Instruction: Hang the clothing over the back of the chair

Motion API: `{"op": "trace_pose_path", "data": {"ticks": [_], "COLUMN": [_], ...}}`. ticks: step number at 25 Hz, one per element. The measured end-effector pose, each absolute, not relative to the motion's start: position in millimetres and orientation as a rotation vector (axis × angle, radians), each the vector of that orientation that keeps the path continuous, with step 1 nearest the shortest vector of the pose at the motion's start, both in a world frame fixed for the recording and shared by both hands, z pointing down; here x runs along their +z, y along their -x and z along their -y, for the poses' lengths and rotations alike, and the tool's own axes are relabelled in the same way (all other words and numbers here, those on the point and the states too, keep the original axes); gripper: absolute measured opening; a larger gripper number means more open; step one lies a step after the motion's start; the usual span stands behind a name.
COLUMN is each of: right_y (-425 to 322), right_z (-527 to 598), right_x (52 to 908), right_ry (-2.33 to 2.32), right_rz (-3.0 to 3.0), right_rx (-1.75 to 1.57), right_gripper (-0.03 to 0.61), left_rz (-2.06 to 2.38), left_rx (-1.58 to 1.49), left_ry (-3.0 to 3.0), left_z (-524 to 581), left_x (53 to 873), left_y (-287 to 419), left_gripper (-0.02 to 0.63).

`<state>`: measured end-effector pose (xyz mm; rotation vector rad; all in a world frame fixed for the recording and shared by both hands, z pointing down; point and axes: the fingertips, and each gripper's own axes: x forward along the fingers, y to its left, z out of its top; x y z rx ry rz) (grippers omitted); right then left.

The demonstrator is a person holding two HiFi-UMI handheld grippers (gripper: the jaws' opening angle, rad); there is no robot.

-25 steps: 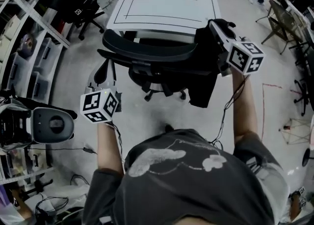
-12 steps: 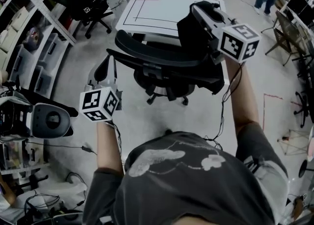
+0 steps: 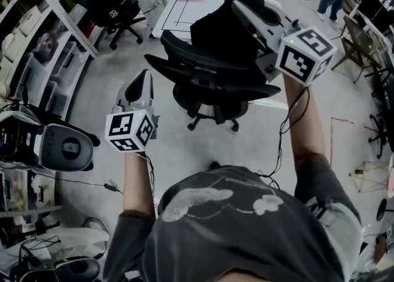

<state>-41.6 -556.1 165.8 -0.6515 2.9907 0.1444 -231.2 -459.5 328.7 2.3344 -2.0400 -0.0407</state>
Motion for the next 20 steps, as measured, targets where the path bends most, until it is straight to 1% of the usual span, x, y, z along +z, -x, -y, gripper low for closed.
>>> {"op": "trace_pose_path", "data": {"ticks": [7, 20], "right_y": [68, 103], "right_z": [483, 387], "right_x": [163, 198], "right_ry": [0.668, 0.829], "right_rz": [-3.005, -3.044], "right_rx": [0.22, 0.401], "right_gripper": [-0.003, -0.004], "left_rz": [1.985, 1.855], "left_rx": [-0.058, -0.083], "left_ry": [-2.375, -2.477], "left_z": [418, 352], "left_x": [318, 323], "left_y": [247, 259], "left_gripper": [0.002, 0.002]}}
